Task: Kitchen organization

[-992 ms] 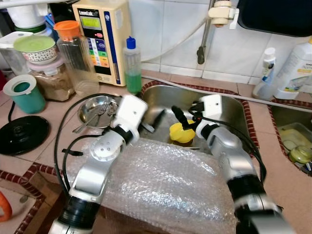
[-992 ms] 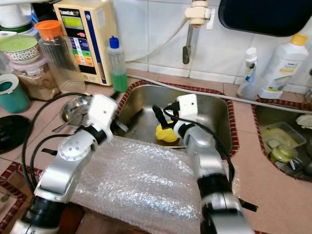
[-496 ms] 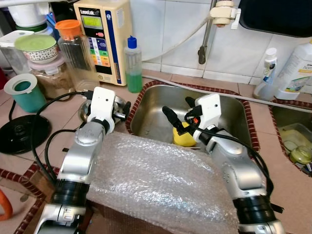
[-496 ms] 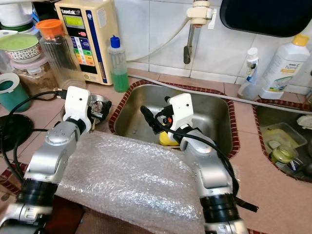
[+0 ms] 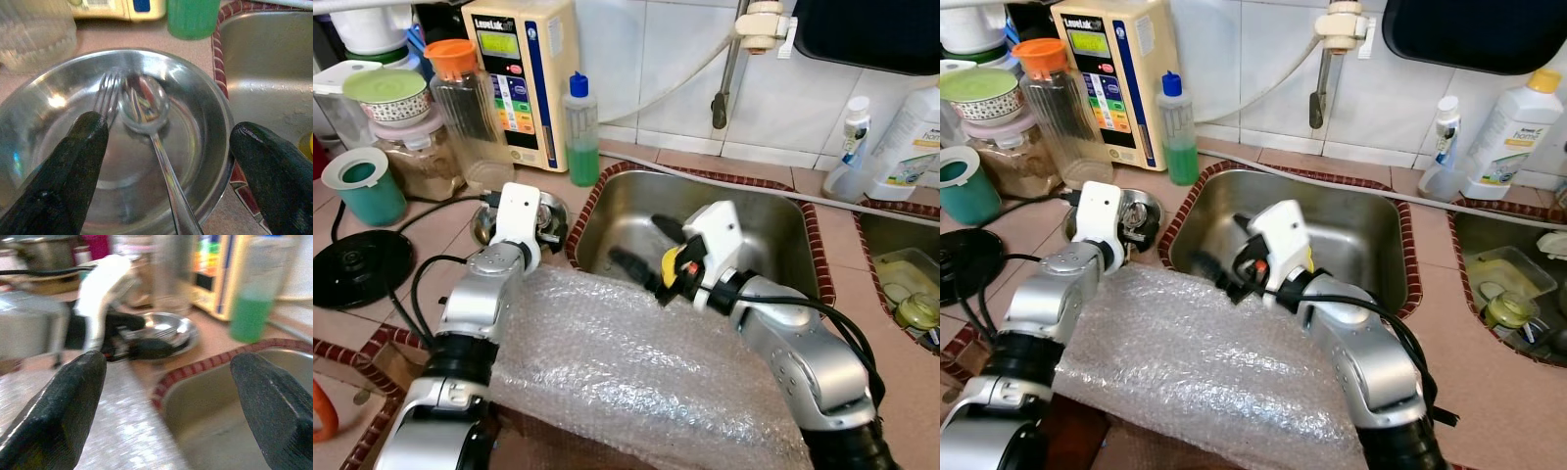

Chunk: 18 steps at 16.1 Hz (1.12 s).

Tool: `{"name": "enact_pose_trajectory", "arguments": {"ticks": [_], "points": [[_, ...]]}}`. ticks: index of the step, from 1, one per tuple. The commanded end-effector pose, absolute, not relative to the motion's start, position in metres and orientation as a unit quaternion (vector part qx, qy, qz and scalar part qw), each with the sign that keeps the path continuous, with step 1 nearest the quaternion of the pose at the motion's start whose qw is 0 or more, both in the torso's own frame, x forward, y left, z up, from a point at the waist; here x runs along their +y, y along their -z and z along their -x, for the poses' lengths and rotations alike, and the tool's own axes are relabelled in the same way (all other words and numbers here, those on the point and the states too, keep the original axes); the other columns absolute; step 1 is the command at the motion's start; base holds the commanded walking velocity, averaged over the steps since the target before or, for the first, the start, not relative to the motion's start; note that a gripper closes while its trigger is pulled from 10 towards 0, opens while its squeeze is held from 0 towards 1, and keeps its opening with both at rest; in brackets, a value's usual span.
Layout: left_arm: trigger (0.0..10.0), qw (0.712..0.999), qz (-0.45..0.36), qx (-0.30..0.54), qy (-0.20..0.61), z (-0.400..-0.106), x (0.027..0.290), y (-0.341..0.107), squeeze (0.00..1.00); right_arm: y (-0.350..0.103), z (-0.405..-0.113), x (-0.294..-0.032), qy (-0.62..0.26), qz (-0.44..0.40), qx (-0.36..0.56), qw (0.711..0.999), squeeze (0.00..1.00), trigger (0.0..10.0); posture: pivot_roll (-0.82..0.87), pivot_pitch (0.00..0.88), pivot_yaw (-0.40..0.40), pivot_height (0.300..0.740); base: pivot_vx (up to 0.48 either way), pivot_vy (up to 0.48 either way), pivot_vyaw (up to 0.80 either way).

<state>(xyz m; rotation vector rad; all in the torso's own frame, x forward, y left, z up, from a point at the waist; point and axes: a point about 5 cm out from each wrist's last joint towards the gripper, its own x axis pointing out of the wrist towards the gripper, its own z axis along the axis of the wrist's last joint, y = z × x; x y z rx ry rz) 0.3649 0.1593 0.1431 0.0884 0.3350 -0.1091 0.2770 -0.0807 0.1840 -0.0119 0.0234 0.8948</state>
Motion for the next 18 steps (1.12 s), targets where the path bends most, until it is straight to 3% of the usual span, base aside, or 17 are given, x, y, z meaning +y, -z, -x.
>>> {"name": "enact_pose_trajectory", "arguments": {"ticks": [1, 3, 4, 5, 6, 9, 13, 18], "points": [[10.0, 0.982, -0.010, 0.182, 0.056, -0.367, 0.158, -0.143, 0.00, -0.187, -0.271, -0.079, -0.450, 0.012, 0.012, 0.893, 0.00, 10.0, 0.00, 0.000, 0.028, 0.740, 0.000, 0.000, 0.00], [10.0, 0.977, 0.024, 0.205, 0.056, -0.367, 0.157, -0.137, 0.00, -0.187, -0.269, -0.080, -0.451, 0.016, 0.016, 0.892, 0.00, 10.0, 0.00, 0.000, 0.029, 0.740, 0.000, 0.000, 0.00], [9.3, 0.975, 0.043, 0.213, 0.050, -0.367, 0.158, -0.134, 0.00, -0.187, -0.269, -0.080, -0.451, 0.021, 0.015, 0.892, 0.00, 10.0, 0.00, 0.000, 0.031, 0.740, 0.000, 0.000, 0.00], [4.4, 0.977, 0.034, 0.208, 0.046, -0.367, 0.159, -0.135, 0.00, -0.188, -0.269, -0.080, -0.451, 0.022, 0.014, 0.892, 0.00, 10.0, 0.00, 0.000, 0.031, 0.740, 0.000, 0.000, 0.00], [3.0, 0.976, 0.034, 0.211, 0.050, -0.367, 0.158, -0.135, 0.00, -0.188, -0.268, -0.080, -0.452, 0.023, 0.017, 0.891, 0.00, 10.0, 0.00, 0.000, 0.033, 0.740, 0.000, 0.000, 0.00], [0.9, 0.976, 0.037, 0.210, 0.043, -0.368, 0.161, -0.137, 0.00, -0.189, -0.268, -0.079, -0.454, 0.034, 0.017, 0.890, 0.00, 10.0, 0.01, 0.000, 0.032, 0.740, 0.000, 0.000, 0.00], [0.0, 0.975, 0.047, 0.216, 0.026, -0.367, 0.168, -0.136, 0.00, -0.188, -0.268, -0.078, -0.452, 0.037, 0.018, 0.891, 0.00, 10.0, 0.01, 0.000, 0.028, 0.740, 0.000, 0.000, 0.00], [0.0, 0.975, 0.058, 0.215, -0.003, -0.367, 0.177, -0.136, 0.00, -0.188, -0.270, -0.078, -0.451, 0.036, 0.018, 0.892, 0.00, 10.0, 0.02, 0.000, 0.024, 0.740, 0.000, 0.000, 0.00]]}}
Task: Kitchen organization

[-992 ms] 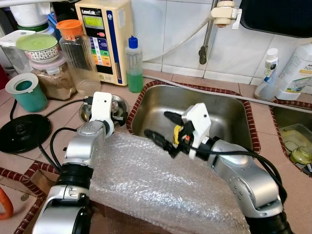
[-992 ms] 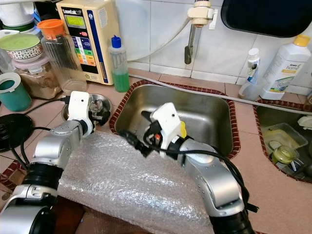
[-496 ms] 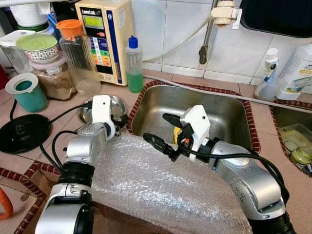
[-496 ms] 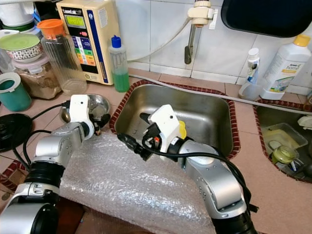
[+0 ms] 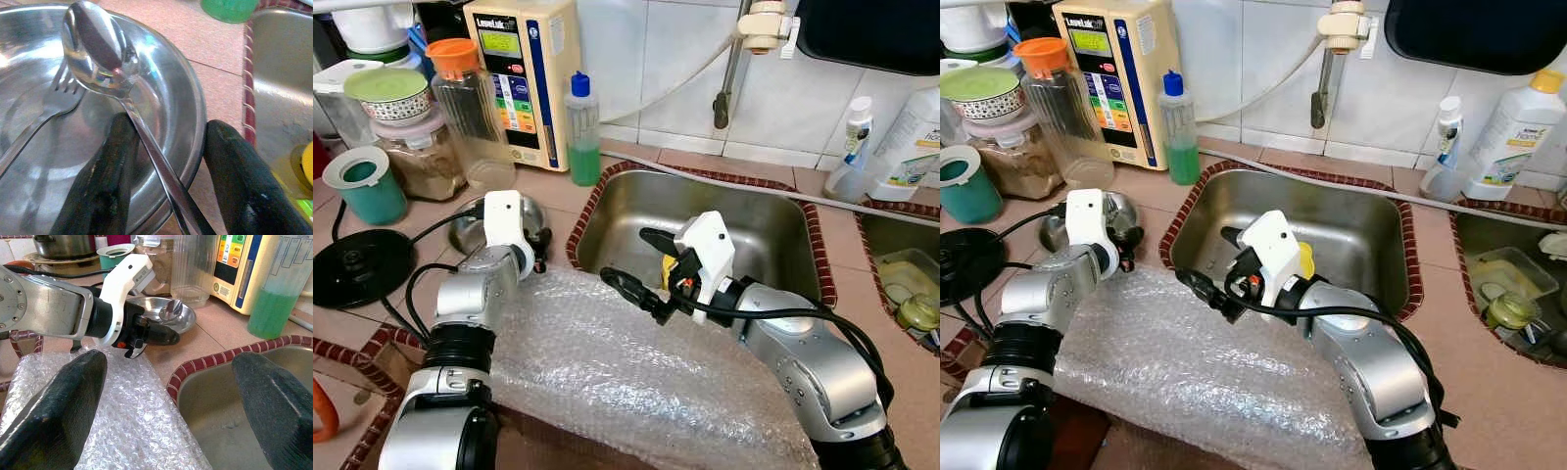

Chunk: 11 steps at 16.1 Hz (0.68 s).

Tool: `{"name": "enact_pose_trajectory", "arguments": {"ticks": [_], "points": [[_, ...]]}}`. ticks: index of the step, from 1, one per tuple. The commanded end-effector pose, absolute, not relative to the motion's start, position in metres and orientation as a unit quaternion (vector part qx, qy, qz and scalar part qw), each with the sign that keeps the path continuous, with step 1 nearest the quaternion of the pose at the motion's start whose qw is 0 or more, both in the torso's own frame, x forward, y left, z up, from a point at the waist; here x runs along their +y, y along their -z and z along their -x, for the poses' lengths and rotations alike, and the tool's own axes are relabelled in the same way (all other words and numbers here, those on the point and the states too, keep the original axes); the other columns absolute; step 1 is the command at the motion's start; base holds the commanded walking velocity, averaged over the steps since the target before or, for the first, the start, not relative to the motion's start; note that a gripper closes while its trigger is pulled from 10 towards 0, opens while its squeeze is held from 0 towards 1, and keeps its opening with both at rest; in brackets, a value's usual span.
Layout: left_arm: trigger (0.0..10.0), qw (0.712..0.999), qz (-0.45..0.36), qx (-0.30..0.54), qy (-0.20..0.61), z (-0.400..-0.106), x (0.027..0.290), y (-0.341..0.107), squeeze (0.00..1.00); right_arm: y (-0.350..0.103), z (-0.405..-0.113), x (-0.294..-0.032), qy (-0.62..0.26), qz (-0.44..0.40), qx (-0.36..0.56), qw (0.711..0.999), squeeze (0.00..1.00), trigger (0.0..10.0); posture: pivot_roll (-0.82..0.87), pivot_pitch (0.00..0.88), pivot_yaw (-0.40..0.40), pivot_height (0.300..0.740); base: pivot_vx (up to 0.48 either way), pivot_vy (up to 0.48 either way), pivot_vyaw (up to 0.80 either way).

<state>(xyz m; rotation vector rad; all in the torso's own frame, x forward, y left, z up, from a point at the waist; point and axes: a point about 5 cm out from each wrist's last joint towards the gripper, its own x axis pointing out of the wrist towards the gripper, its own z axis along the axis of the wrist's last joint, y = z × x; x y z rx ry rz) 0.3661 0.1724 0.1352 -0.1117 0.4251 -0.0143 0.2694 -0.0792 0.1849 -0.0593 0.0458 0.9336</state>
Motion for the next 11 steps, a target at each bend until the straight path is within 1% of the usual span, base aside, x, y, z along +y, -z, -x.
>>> {"name": "enact_pose_trajectory", "arguments": {"ticks": [1, 6, 11], "points": [[0.0, 0.975, 0.057, 0.215, -0.003, -0.367, 0.177, -0.136, 0.00, -0.188, -0.270, -0.079, -0.451, 0.036, 0.017, 0.892, 0.00, 10.0, 0.02, 0.000, 0.024, 0.740, 0.000, 0.000, 0.00], [0.0, 0.977, 0.063, 0.203, 0.003, -0.369, 0.179, -0.141, 0.00, -0.191, -0.271, -0.080, -0.449, 0.036, 0.014, 0.893, 0.00, 10.0, 0.01, 0.000, 0.021, 0.740, 0.000, 0.000, 0.00], [0.0, 0.978, 0.072, 0.187, 0.055, -0.367, 0.168, -0.147, 0.00, -0.192, -0.272, -0.081, -0.447, 0.036, 0.012, 0.894, 0.00, 10.0, 0.02, 0.000, 0.017, 0.740, 0.000, 0.000, 0.00]]}}
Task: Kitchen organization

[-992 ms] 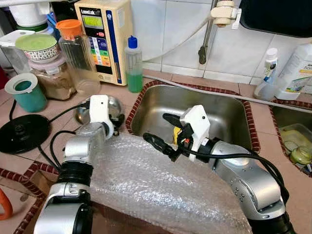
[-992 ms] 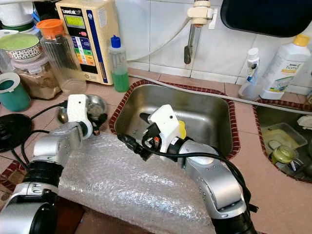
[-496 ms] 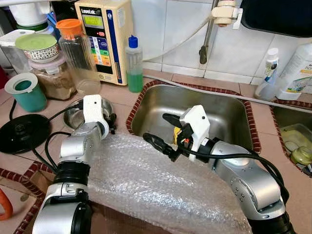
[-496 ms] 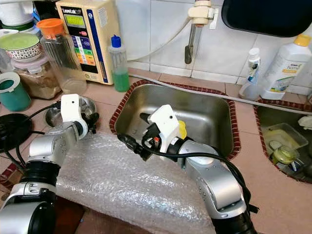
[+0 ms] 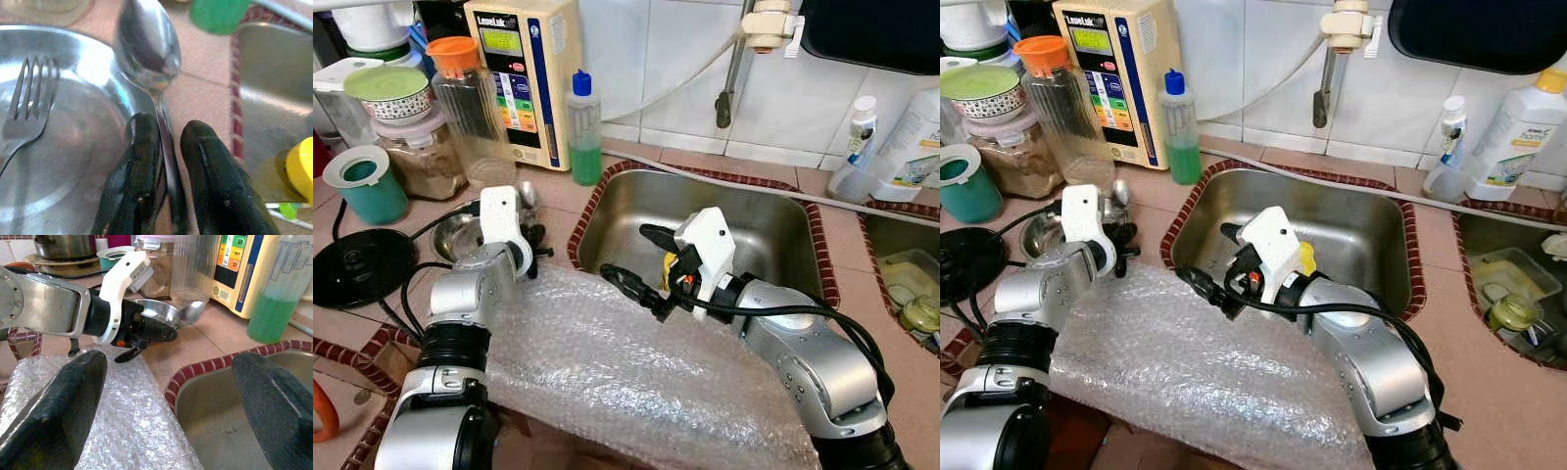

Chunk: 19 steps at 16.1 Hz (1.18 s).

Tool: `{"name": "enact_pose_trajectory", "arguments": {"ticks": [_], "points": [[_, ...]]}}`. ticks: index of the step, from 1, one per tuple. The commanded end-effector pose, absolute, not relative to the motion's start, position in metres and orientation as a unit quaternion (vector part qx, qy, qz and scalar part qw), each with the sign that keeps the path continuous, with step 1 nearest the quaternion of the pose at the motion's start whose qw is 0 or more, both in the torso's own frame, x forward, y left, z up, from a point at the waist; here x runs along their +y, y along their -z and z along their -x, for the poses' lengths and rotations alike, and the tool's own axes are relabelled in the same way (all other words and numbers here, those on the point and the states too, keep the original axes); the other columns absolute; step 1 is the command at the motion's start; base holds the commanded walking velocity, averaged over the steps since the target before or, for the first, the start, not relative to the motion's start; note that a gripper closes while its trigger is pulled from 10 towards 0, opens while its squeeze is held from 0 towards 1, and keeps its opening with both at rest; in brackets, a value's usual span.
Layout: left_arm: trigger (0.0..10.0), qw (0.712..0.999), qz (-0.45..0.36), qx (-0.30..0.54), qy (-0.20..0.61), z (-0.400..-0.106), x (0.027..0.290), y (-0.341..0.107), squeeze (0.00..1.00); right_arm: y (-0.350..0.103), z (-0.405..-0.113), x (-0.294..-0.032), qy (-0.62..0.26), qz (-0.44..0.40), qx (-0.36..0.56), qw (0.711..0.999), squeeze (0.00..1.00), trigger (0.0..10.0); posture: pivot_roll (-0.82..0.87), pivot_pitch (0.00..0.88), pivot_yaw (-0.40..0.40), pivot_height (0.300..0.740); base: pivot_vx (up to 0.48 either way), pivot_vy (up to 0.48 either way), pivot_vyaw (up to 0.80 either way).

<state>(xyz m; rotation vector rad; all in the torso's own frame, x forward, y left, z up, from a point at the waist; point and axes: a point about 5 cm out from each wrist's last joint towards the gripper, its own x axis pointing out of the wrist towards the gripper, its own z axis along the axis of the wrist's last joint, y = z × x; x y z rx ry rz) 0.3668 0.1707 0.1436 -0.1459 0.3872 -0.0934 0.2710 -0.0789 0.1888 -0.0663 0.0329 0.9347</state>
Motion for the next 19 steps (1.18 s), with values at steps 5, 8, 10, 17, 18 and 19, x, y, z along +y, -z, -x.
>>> {"name": "enact_pose_trajectory", "arguments": {"ticks": [5, 8, 10, 17, 18, 19], "points": [[0.0, 0.979, 0.062, 0.174, 0.081, -0.368, 0.161, -0.151, 0.00, -0.193, -0.273, -0.081, -0.445, 0.038, 0.012, 0.894, 0.00, 10.0, 0.01, 0.000, 0.014, 0.740, 0.000, 0.000, 0.00], [0.0, 0.982, 0.066, 0.160, 0.080, -0.368, 0.160, -0.155, 0.00, -0.193, -0.275, -0.083, -0.442, 0.039, 0.013, 0.896, 0.00, 10.0, 0.01, 0.000, 0.013, 0.740, 0.000, 0.000, 0.00], [0.0, 0.981, 0.064, 0.161, 0.082, -0.366, 0.160, -0.153, 0.00, -0.193, -0.275, -0.083, -0.441, 0.039, 0.014, 0.897, 0.00, 10.0, 0.01, 0.000, 0.012, 0.740, 0.000, 0.000, 0.00], [0.0, 0.991, 0.064, 0.088, 0.077, -0.365, 0.156, -0.173, 0.00, -0.191, -0.276, -0.083, -0.440, 0.042, 0.015, 0.897, 0.00, 10.0, 0.02, 0.000, 0.008, 0.740, 0.000, 0.000, 0.00], [0.0, 0.992, 0.068, 0.046, 0.093, -0.360, 0.146, -0.182, 0.00, -0.191, -0.277, -0.083, -0.439, 0.042, 0.014, 0.897, 0.00, 10.0, 0.02, 0.000, 0.005, 0.740, 0.000, 0.000, 0.00], [0.0, 0.992, 0.067, 0.039, 0.097, -0.359, 0.143, -0.183, 0.00, -0.191, -0.278, -0.082, -0.439, 0.042, 0.014, 0.897, 0.00, 10.0, 0.02, 0.000, 0.005, 0.740, 0.000, 0.000, 0.00]]}}
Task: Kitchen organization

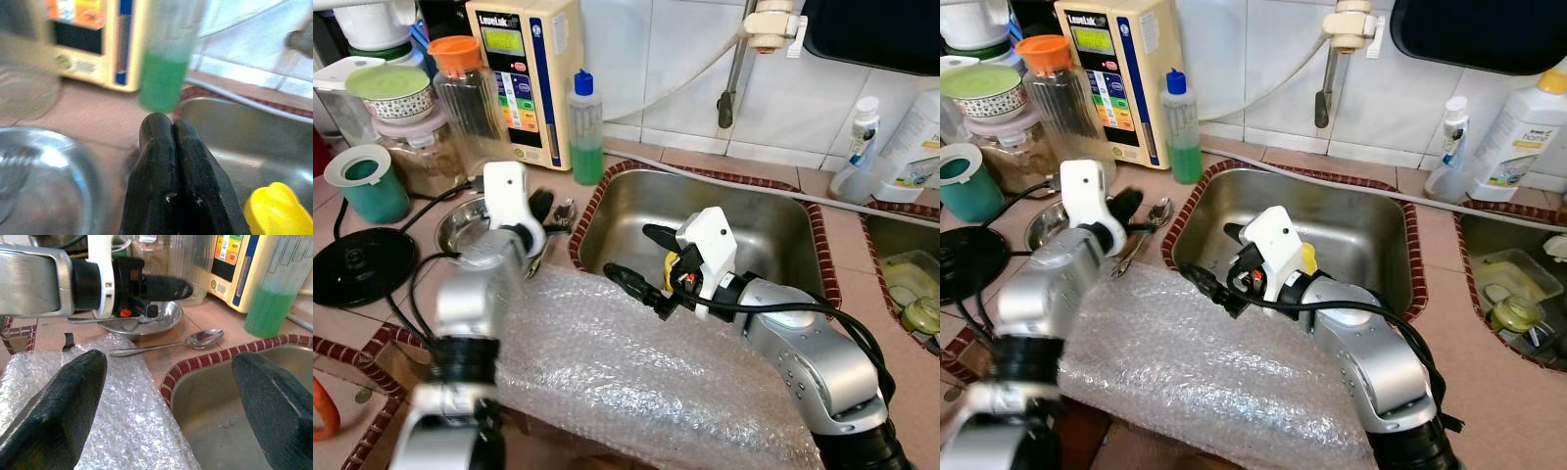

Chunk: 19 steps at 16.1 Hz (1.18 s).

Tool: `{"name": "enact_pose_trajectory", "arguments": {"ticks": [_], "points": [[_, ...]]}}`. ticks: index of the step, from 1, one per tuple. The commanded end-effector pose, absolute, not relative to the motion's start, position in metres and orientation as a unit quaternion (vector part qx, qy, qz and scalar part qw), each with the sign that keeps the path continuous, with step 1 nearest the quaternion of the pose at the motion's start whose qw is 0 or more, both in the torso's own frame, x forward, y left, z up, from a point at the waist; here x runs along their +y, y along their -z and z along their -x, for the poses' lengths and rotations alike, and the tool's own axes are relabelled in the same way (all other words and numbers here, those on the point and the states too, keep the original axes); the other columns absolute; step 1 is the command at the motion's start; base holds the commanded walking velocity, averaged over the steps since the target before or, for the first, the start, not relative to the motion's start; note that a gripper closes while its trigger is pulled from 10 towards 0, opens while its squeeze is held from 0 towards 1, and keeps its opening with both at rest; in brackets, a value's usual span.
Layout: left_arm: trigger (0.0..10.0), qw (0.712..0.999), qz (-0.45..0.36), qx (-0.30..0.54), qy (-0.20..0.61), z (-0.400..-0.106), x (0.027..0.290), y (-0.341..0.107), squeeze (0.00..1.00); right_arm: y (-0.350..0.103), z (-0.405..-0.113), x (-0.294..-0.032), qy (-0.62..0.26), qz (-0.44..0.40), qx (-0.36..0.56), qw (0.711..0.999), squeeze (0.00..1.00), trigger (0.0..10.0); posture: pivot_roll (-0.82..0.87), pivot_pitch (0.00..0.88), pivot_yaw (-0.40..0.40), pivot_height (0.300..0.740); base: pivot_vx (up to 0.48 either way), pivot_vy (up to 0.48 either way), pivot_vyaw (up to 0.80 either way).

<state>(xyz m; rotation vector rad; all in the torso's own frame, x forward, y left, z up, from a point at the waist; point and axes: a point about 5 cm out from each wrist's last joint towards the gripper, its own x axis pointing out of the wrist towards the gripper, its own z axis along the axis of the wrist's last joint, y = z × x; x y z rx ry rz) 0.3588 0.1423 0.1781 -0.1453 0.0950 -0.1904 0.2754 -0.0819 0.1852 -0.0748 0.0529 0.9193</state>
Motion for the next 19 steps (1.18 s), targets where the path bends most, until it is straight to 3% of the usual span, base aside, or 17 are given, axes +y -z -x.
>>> {"name": "enact_pose_trajectory", "arguments": {"ticks": [1, 6, 11, 12, 19], "points": [[0.0, 0.993, 0.062, 0.028, 0.100, -0.357, 0.139, -0.184, 0.00, -0.191, -0.278, -0.082, -0.439, 0.042, 0.013, 0.898, 0.00, 10.0, 0.02, 0.000, 0.003, 0.740, 0.000, 0.000, 0.00], [0.0, 0.990, 0.048, -0.037, 0.127, -0.349, 0.120, -0.195, 0.00, -0.191, -0.281, -0.084, -0.435, 0.047, 0.010, 0.899, 0.00, 10.0, 0.02, 0.000, -0.002, 0.740, 0.000, 0.000, 0.00], [0.0, 0.992, -0.011, -0.013, 0.122, -0.348, 0.121, -0.185, 0.00, -0.191, -0.282, -0.083, -0.437, 0.052, 0.009, 0.898, 0.00, 10.0, 0.02, 0.000, -0.006, 0.740, 0.000, 0.000, 0.00], [10.0, 0.994, -0.020, 0.028, 0.102, -0.353, 0.130, -0.175, 1.00, -0.190, -0.282, -0.083, -0.439, 0.054, 0.010, 0.897, 0.00, 10.0, 0.03, 0.000, -0.009, 0.740, 0.000, 0.000, 0.00], [10.0, 0.988, 0.018, 0.120, 0.094, -0.361, 0.141, -0.148, 1.00, -0.189, -0.277, -0.081, -0.443, 0.059, 0.013, 0.895, 0.00, 10.0, 0.01, 0.000, -0.003, 0.740, 0.000, 0.000, 0.00]]}}
